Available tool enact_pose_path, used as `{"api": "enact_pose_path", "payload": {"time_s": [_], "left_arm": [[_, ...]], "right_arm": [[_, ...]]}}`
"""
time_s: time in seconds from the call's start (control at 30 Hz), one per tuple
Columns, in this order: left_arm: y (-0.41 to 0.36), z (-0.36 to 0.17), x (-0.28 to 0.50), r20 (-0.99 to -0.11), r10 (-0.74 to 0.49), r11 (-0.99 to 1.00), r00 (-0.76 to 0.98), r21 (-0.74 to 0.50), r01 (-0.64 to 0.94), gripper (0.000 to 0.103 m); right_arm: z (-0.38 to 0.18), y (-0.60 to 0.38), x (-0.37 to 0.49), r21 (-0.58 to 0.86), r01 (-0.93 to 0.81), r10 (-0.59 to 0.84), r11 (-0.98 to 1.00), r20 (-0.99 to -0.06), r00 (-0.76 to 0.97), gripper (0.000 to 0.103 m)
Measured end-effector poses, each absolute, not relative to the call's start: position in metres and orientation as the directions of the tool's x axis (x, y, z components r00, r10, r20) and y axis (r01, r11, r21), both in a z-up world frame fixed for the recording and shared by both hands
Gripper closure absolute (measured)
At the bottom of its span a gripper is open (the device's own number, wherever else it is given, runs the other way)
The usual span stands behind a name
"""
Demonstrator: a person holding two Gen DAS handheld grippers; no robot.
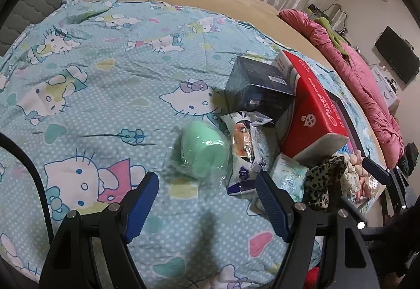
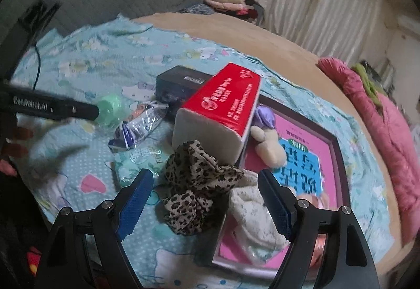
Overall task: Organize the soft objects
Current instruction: 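Grasp the green ball in its bag with the left tool while the right tool grasps the leopard scarf, then lift the bagged ball with the left tool while the right tool carries the scarf to the tray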
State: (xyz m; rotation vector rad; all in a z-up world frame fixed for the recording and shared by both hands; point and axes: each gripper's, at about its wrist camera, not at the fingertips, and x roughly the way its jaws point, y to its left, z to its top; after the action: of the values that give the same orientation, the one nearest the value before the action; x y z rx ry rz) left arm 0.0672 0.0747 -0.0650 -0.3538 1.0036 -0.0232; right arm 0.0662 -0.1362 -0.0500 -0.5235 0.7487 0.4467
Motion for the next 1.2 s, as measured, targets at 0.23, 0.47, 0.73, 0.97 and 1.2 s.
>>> {"api": "enact_pose_path", "payload": {"time_s": [0.23, 0.47, 0.73, 0.97, 1.2], "left_arm": [[0.081, -0.069, 0.074, -0.812, -0.191, 0.93, 0.552, -0.329, -0.162, 0.027], [0.082, -0.073, 0.083, -0.811, -0.2, 0.921, 0.55, -0.348, -0.177, 0.027], [0.083, -0.081, 0.101, -0.812, -0.195, 0.913, 0.551, -0.356, -0.201, 0.027], [0.087, -0.087, 0.11, -0.811, -0.165, 0.915, 0.561, -0.339, -0.22, 0.035], [0.087, -0.095, 0.118, -0.806, -0.221, 0.908, 0.548, -0.376, -0.187, 0.062]], "right_arm": [[-0.077, -0.109, 0.064, -0.485, -0.593, 0.095, 0.643, -0.717, 0.691, 0.02], [-0.102, -0.101, 0.072, -0.56, -0.592, 0.046, 0.579, -0.703, 0.71, 0.037], [-0.104, -0.11, 0.083, -0.499, -0.593, 0.079, 0.631, -0.72, 0.69, 0.085], [-0.095, -0.12, 0.084, -0.387, -0.606, 0.156, 0.695, -0.742, 0.652, 0.089], [-0.09, -0.127, 0.088, -0.308, -0.598, 0.192, 0.74, -0.756, 0.626, 0.092]]}}
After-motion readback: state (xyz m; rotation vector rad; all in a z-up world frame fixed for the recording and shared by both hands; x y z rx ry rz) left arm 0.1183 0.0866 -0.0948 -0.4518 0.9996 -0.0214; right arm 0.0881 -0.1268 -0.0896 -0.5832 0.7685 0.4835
